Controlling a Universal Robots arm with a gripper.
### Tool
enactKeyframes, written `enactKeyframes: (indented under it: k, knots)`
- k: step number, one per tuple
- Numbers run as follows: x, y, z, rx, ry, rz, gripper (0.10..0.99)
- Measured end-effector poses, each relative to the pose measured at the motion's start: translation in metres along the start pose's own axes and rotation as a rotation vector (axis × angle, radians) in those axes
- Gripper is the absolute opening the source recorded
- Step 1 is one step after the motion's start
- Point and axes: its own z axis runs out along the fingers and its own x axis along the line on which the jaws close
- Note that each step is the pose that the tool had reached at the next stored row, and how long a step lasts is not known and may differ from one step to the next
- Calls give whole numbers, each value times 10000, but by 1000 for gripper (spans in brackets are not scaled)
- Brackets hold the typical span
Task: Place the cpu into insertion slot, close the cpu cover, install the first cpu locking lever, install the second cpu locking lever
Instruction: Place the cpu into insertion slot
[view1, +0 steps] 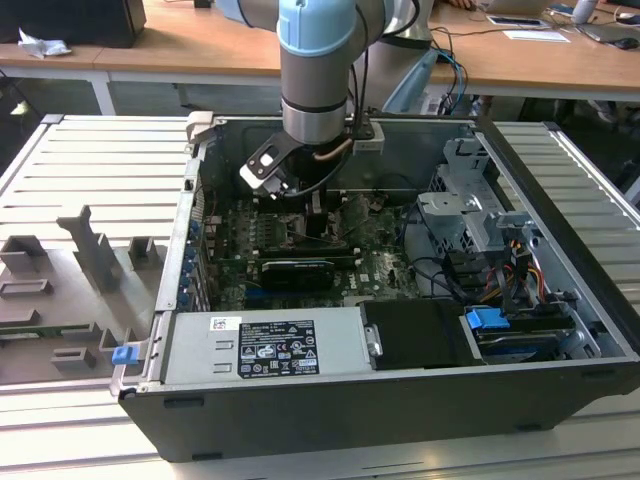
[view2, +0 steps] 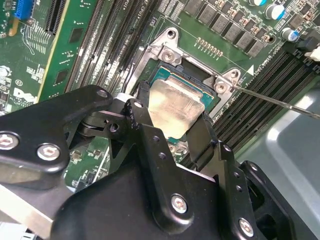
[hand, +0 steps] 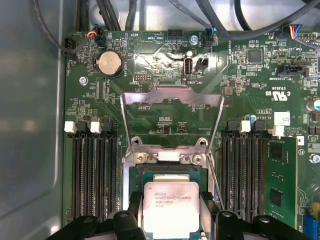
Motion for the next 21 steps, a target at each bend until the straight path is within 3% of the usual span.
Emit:
enactKeyframes:
  k: [16, 18, 21]
  knots:
    - [5, 9, 37, -3, 1, 11, 537]
    - [5, 9, 37, -2, 0, 11, 616]
    - [4, 9, 35, -1, -3, 11, 616]
